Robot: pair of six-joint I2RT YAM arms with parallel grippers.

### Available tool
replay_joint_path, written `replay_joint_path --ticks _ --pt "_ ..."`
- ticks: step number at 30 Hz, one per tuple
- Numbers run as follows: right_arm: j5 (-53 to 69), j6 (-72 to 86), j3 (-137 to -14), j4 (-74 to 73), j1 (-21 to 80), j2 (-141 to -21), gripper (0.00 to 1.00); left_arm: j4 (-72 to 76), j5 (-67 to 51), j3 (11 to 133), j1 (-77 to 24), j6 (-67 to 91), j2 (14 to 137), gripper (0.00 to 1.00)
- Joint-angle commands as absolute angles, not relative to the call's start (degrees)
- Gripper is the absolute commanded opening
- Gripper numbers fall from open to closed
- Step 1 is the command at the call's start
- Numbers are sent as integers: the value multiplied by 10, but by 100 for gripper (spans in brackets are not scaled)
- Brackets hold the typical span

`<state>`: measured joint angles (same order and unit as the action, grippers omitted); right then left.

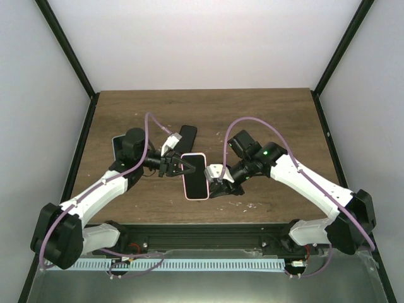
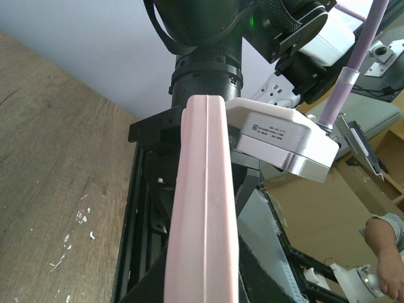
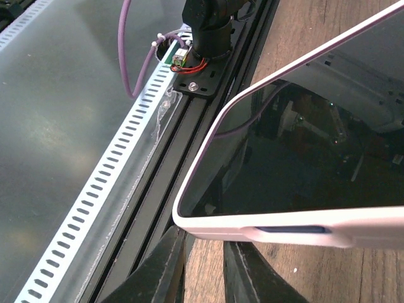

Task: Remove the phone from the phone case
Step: Remove the phone case from the phone.

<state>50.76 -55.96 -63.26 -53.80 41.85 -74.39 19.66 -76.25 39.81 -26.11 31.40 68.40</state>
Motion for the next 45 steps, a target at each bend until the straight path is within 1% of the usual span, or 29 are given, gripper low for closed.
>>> replay_joint_path --ticks 1,4,5,7,8,11,13,19,22,28,33,38,39,40,42,43,45 --pt "503 -561 -648 -509 423 -737 19 251 -789 398 -262 330 676 0" --pt "517 -552 -647 -503 423 -739 20 245 -783 398 -261 325 676 0" --pt "526 -549 -648 -505 423 -739 22 235 -779 399 -261 318 675 0" --pt "544 -544 -649 -511 423 -739 32 209 -767 404 -260 296 671 0" --pt "553 -544 -649 -516 423 -738 35 205 -762 405 -259 288 670 0" --pt "572 -532 -645 -519 423 -736 39 182 -746 405 -254 278 663 0" --pt "579 -522 -643 -514 423 -734 39 183 -742 405 -249 278 662 0" --pt "571 -519 -636 -503 423 -734 32 196 -744 402 -245 293 669 0" --pt "567 -509 -636 -492 423 -740 30 196 -745 402 -245 294 669 0" --pt "562 -509 -634 -480 423 -746 24 196 -749 402 -245 299 671 0" --pt "521 -502 -631 -451 423 -749 16 235 -764 400 -245 325 678 0" --pt "503 -491 -637 -430 423 -761 15 242 -764 396 -245 329 672 0" --pt "511 -494 -640 -434 423 -763 16 238 -761 397 -245 326 671 0" --pt "525 -498 -644 -443 423 -765 19 229 -757 398 -245 318 669 0" --pt "557 -508 -652 -463 423 -767 33 206 -746 402 -245 298 666 0" --pt "572 -510 -655 -471 423 -769 36 189 -738 404 -244 289 664 0" --pt "588 -508 -656 -479 423 -769 40 177 -725 405 -243 281 658 0"
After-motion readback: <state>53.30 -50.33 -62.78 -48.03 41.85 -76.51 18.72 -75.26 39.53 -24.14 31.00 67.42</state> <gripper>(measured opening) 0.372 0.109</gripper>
